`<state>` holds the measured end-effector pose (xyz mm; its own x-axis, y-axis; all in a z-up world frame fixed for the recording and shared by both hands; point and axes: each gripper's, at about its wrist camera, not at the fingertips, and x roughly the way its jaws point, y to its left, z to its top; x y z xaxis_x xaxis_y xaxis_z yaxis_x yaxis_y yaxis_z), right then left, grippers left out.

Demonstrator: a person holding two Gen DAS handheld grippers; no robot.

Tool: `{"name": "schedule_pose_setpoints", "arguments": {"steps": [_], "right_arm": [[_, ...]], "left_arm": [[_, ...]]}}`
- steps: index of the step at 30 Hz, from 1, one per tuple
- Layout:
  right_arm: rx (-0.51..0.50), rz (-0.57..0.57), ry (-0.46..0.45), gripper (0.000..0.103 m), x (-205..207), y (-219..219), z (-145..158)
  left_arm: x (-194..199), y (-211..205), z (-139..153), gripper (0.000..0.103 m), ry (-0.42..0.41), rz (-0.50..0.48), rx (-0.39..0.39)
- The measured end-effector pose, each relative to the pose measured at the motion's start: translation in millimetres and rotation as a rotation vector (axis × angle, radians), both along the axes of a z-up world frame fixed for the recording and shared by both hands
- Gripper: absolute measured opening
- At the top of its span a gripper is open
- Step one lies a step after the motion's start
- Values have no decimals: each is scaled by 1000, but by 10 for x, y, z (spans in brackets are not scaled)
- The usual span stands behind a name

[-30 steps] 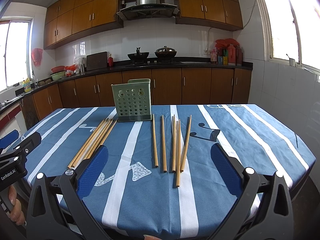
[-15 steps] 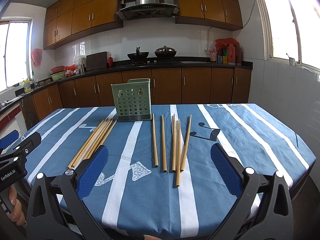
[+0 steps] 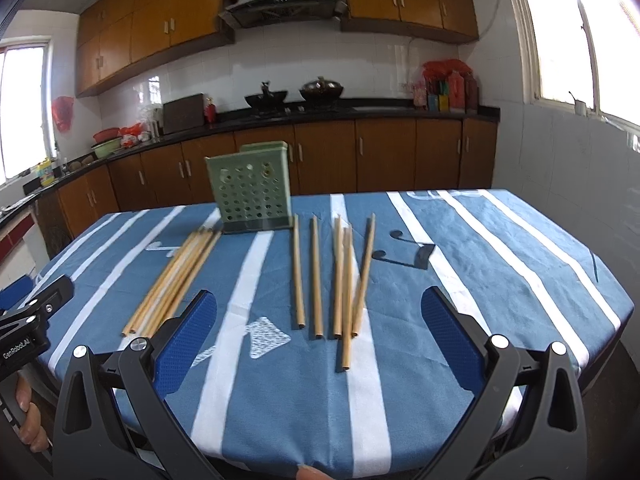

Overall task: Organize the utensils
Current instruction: 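Grasp a wooden chopstick with the right gripper while the left gripper grasps another chopstick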

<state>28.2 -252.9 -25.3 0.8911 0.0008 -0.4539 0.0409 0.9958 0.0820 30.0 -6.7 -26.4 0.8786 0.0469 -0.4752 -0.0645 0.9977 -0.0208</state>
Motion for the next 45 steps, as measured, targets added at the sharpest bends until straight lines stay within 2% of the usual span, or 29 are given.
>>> {"name": "schedule_pose_setpoints", "arguments": {"steps": [3,5,7,10,15,19,22,26,29,31,33,35,45], "right_arm": [[26,-60,77,100,235,-175,-50],[62,-93,142,92,459,-347,-91],[108,-112,198,76,656,-476,-134],[188,-108,294,60,1016,-620,-245],[157,-94,394,36,1463,-577,-473],[148,-84,451,31,1650,-543,-651],[137,-78,476,23,1707,-518,-744],[80,-82,457,9,1652,-498,-753],[93,-106,452,8,1687,-627,-751],[107,-136,449,8,1690,-706,-754],[108,-135,445,8,1671,-720,-752],[92,-132,443,8,1656,-706,-745],[92,-119,439,8,1716,-706,-756]], "left_arm": [[225,183,-84,99,75,47,-19],[380,366,-104,99,132,63,-48],[533,528,-160,99,193,83,-82],[665,723,-185,99,241,99,-114],[815,900,-227,99,275,89,-136],[954,902,-271,99,296,70,-116],[1050,866,-311,89,317,36,-116],[1170,773,-367,66,348,-21,-125],[1280,671,-431,56,378,-79,-140],[1355,587,-475,47,399,-113,-135],[1426,524,-524,32,421,-135,-122],[1495,476,-581,26,447,-154,-105],[1552,322,-627,18,479,-209,-47]]}}
